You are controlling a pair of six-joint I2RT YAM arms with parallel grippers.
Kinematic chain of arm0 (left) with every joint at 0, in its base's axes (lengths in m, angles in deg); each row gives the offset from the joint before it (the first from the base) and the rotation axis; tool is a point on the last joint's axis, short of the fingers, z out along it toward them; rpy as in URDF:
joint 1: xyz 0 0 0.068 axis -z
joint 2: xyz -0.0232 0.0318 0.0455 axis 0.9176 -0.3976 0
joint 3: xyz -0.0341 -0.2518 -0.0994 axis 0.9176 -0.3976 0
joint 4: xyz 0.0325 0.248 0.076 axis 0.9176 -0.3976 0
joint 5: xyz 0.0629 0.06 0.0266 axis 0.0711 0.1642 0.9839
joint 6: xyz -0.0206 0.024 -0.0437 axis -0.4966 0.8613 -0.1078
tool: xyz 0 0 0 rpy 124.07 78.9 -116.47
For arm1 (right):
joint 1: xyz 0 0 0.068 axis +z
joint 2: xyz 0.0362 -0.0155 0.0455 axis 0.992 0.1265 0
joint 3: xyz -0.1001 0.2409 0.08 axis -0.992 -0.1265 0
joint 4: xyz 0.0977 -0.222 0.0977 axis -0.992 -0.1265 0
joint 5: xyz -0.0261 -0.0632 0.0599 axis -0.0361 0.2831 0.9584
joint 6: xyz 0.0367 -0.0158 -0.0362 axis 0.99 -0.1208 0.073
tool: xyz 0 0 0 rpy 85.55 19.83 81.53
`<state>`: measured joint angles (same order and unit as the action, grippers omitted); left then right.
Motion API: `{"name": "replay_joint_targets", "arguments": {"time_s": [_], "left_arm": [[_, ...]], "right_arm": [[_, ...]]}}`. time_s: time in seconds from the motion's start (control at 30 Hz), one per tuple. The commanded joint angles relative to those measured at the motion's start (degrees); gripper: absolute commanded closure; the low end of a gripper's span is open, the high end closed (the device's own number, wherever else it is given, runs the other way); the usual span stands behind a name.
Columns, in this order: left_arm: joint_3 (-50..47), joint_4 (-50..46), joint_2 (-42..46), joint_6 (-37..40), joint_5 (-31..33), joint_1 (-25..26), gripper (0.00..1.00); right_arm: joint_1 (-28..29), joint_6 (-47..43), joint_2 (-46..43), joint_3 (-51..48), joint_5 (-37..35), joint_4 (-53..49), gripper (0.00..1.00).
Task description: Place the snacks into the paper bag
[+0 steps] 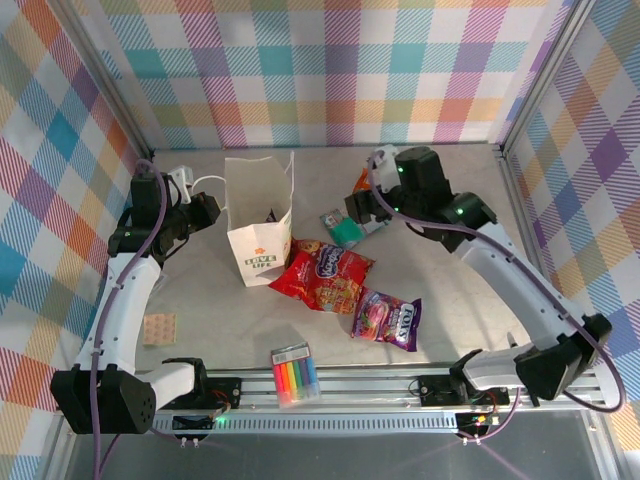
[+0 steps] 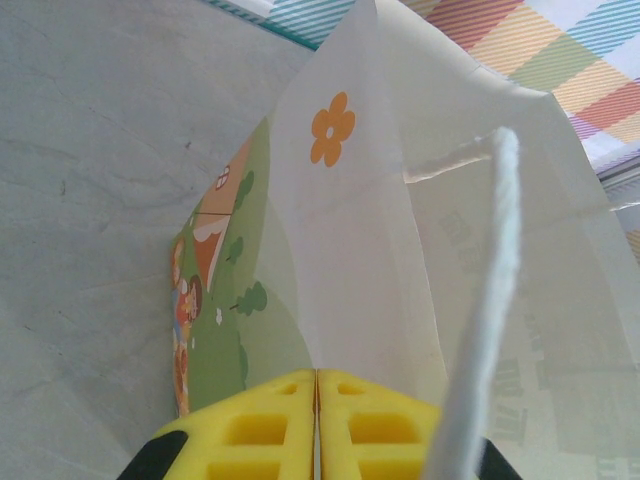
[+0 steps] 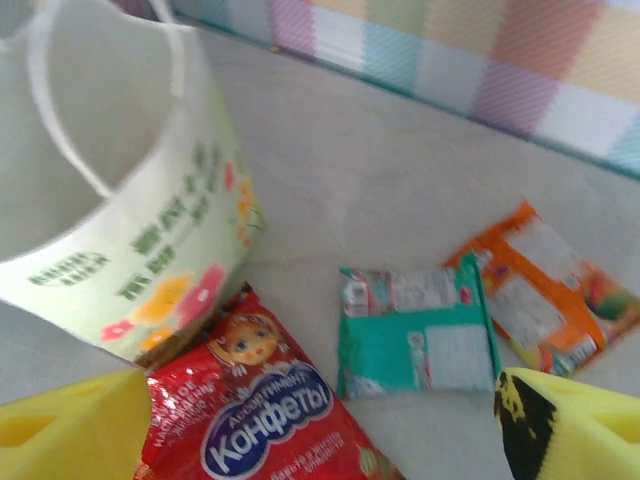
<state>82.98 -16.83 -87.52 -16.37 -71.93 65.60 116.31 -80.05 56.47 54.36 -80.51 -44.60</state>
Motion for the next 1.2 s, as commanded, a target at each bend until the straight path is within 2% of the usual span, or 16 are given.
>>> {"name": "replay_joint_targets", "arguments": {"time_s": [0.0, 0.23, 0.5, 0.9, 1.17], "left_arm": [[0.85, 0.07, 0.57, 0.20, -0.86, -0.52, 0.90], [0.75, 0.41, 0.23, -0.21, -1.06, -0.52, 0.90], [1.10, -0.40, 0.03, -0.25, -0.71, -0.52, 0.90], [0.93, -1.25, 0.18, 0.19, -0.18, -0.52, 0.90], [1.22, -1.08, -0.59, -0.07, -0.44, -0.52, 0.90]], "right_arm": [[-1.87, 7.91, -3.68, -3.36, 1.37, -0.84, 0.07], [-7.65, 17.54, -8.28, -9.81, 3.30, -6.09, 0.04], [-11.11, 25.82, -6.87, -15.19, 12.84, -8.16, 0.02], [-13.30, 29.02, 1.30, -19.56, 24.53, -2.37, 0.01], [-13.54, 28.60, 3.85, -20.89, 24.78, -2.73, 0.01]]}}
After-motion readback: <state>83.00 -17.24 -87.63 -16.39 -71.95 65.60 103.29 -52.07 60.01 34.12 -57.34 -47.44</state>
